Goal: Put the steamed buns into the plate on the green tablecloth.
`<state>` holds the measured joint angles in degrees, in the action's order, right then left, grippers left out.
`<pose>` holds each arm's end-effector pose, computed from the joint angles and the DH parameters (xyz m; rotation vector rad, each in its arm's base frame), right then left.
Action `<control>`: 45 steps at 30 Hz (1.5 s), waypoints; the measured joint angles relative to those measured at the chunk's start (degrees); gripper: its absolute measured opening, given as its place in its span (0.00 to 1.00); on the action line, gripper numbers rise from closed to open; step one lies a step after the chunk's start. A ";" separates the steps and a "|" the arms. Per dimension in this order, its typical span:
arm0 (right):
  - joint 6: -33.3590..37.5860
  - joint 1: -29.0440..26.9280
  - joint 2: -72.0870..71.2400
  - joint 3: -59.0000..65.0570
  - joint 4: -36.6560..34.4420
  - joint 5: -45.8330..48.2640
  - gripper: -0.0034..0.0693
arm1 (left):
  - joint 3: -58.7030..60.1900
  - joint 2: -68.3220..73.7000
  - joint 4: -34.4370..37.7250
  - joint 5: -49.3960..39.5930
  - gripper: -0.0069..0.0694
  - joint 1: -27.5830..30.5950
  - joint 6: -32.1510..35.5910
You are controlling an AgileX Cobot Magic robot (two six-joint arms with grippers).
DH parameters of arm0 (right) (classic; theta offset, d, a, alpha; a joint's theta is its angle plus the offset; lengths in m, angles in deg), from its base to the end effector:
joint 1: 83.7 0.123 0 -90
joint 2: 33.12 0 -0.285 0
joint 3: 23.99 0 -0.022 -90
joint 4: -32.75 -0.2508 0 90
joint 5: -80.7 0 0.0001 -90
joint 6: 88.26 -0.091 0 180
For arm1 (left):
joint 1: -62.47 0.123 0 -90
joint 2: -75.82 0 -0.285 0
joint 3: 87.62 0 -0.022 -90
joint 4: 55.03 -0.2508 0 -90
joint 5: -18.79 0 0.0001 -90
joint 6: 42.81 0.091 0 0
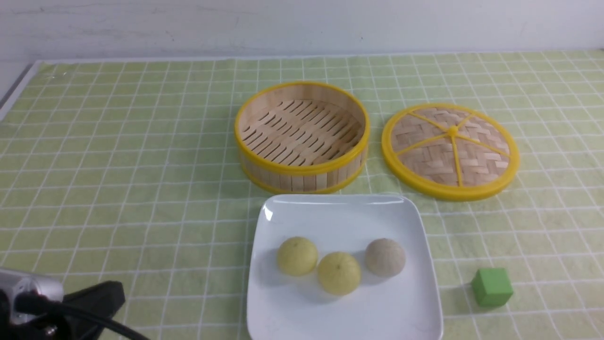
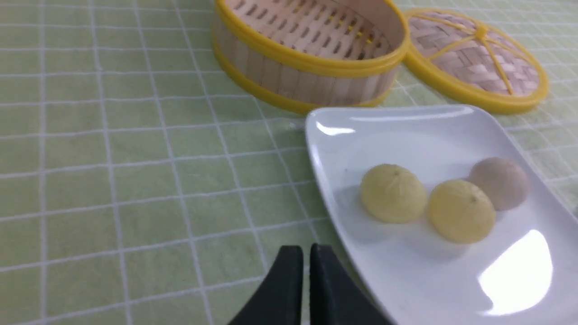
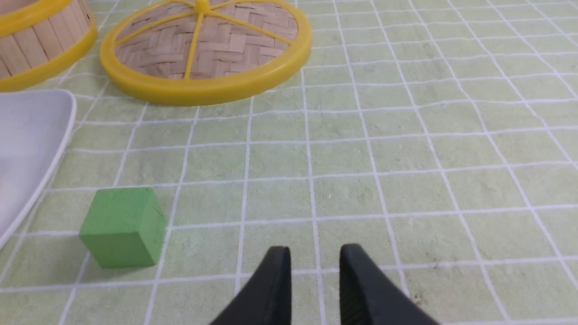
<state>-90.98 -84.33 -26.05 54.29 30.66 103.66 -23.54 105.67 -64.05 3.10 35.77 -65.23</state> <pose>0.0517 0.0007 0.1717 0.0773 1.8890 0.0613 0.0824 -0.0371 0.2393 0.1895 1.9245 -0.4343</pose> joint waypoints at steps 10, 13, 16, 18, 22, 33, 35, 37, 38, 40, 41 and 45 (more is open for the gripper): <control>0.00 -0.02 0.00 0.00 0.00 0.00 0.33 | 12.77 -17.32 0.78 -2.07 0.17 23.97 6.34; 0.00 -0.02 0.00 0.00 0.00 0.00 0.33 | 14.32 -20.20 0.78 -3.20 0.18 25.83 7.30; 0.00 -0.02 0.00 0.00 0.05 0.00 0.33 | 14.70 -22.51 0.73 -5.17 0.18 26.36 8.99; 0.00 -0.02 0.00 0.00 0.05 0.00 0.34 | 14.65 -22.70 0.73 -5.31 0.18 26.36 9.88; 0.00 -0.02 0.00 0.00 0.05 0.00 0.34 | 14.65 -22.71 0.73 -5.42 0.18 26.36 12.27; 0.00 -0.02 0.00 0.00 0.05 0.00 0.36 | 14.65 -22.71 0.67 -5.48 0.20 26.36 13.36; 0.00 -0.02 0.00 0.00 0.05 0.00 0.36 | 14.65 -22.71 0.67 -5.48 0.20 26.36 13.43; 0.00 -0.02 0.00 0.00 0.05 0.00 0.37 | 14.65 -22.71 0.67 -5.48 0.20 26.36 13.51; 0.00 -0.02 0.00 0.00 0.05 0.00 0.37 | 14.65 -22.71 0.67 -5.48 0.20 26.36 13.51; 0.00 -0.02 0.00 0.00 0.05 0.00 0.37 | 14.65 -22.71 0.67 -5.48 0.20 26.36 13.51; 0.05 -0.02 0.00 0.00 0.05 0.00 0.37 | 14.65 -22.71 0.67 -5.48 0.20 26.36 13.51; 0.05 -0.02 0.00 0.00 0.05 0.00 0.37 | 14.65 -22.71 0.67 -5.48 0.21 26.36 13.51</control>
<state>-90.92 -84.35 -26.05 54.29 30.71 103.66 -8.89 82.96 -63.38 -2.39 62.13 -51.73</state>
